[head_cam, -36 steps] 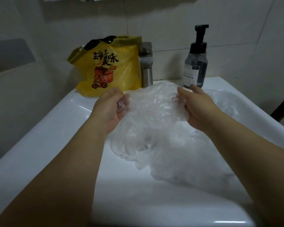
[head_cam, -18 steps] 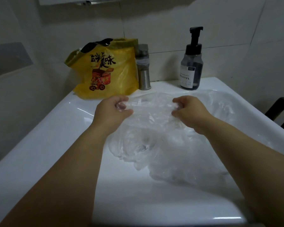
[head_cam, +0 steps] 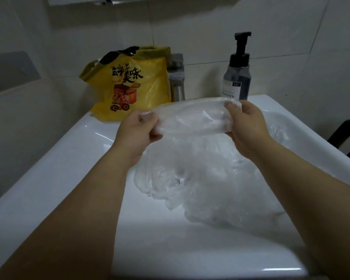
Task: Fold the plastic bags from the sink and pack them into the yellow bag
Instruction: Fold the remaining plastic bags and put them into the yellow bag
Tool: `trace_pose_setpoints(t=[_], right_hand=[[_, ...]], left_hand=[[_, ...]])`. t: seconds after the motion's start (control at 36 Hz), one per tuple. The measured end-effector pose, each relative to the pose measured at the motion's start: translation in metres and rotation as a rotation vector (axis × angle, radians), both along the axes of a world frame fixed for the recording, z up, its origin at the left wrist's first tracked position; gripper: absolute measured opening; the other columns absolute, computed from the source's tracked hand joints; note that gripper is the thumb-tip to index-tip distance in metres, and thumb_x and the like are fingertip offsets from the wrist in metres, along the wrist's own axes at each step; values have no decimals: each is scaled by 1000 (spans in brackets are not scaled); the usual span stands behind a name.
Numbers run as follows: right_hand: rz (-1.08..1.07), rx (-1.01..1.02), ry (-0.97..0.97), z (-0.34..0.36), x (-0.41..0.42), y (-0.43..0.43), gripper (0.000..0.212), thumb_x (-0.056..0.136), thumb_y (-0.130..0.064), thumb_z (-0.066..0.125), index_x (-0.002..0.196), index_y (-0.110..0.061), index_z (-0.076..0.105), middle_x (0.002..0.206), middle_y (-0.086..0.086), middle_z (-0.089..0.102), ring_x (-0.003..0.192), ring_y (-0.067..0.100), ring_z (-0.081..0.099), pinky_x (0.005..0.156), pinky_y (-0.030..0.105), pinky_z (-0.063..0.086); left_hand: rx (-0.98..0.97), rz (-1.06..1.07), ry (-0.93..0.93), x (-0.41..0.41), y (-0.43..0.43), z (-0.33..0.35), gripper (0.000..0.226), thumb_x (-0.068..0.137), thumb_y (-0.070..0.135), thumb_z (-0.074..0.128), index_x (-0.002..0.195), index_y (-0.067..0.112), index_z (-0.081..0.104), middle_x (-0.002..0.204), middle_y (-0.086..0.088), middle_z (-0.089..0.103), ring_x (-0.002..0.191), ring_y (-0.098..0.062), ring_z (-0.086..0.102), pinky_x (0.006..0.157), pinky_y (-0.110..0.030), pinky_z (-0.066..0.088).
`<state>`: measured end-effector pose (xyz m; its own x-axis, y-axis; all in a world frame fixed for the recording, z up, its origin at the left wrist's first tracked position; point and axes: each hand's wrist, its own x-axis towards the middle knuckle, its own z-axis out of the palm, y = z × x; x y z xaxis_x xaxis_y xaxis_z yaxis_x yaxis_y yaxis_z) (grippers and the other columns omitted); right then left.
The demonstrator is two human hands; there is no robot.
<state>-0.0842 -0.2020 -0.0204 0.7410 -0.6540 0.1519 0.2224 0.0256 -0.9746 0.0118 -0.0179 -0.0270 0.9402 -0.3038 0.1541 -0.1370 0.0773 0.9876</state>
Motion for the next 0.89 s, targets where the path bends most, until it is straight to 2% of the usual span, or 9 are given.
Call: trace_pose_setpoints(t=[0.11,0.22,0.33,0.44,0.58,0.72,0.81,0.83,0.89], right_hand=[[-18,-41,-14,1,-1,-1,2,97,-25,54,97,-23,54,98,-6,55,88,16,60,59,28,59],[26,-84,35,1,-3,-2,11,91,-25,63,97,-18,57,99,-5,54,84,17,59,55,28,58],[105,-151,105,0,-4,0,16,86,-26,69,95,-17,61,107,-1,54,91,20,57,55,26,56],[139,-153,127,2,-5,1,23,84,-26,71,102,-12,65,108,4,58,97,25,60,58,26,55],[242,187,13,10,-9,0,20,88,-21,65,106,-13,59,105,6,64,93,22,67,66,25,57],[533,528,-73,20,-14,-1,78,66,-63,58,125,-11,58,118,11,65,107,32,64,89,47,52],[591,521,97,13,-12,6,118,49,-70,68,148,-16,31,135,17,53,123,40,50,91,55,47],[626,456,157,10,-10,11,117,50,-65,72,148,-17,29,136,16,53,126,39,49,91,53,46],[628,310,202,7,-8,22,82,68,-44,73,136,-8,44,125,12,63,117,32,59,93,45,50]], left_hand=[[74,58,-20,0,3,2,18,99,17,54,81,16,52,61,5,51,51,-1,49,62,-20,54],[262,190,-117,2,10,5,17,90,34,65,97,21,58,93,6,58,87,-9,56,78,-24,50],[206,157,-205,-9,10,15,51,80,41,73,123,22,55,119,6,57,104,-3,55,75,-11,42],[414,-92,-187,-20,10,13,89,47,51,83,128,28,54,117,7,62,106,-8,61,85,-23,50],[648,-276,-87,-26,6,8,31,66,27,86,94,22,73,83,6,74,70,-9,66,59,-20,50],[508,-285,-22,-25,2,7,15,78,21,78,92,19,72,83,6,70,69,-6,59,50,-11,43],[311,-303,68,-25,-1,9,11,82,15,73,93,14,71,67,7,67,59,-4,59,51,-13,45],[267,-322,89,-26,-2,9,13,83,13,71,96,11,70,64,7,67,56,-4,60,51,-14,45],[251,-337,91,-28,-4,9,18,83,12,71,101,8,70,67,6,69,58,-4,63,53,-15,47]])
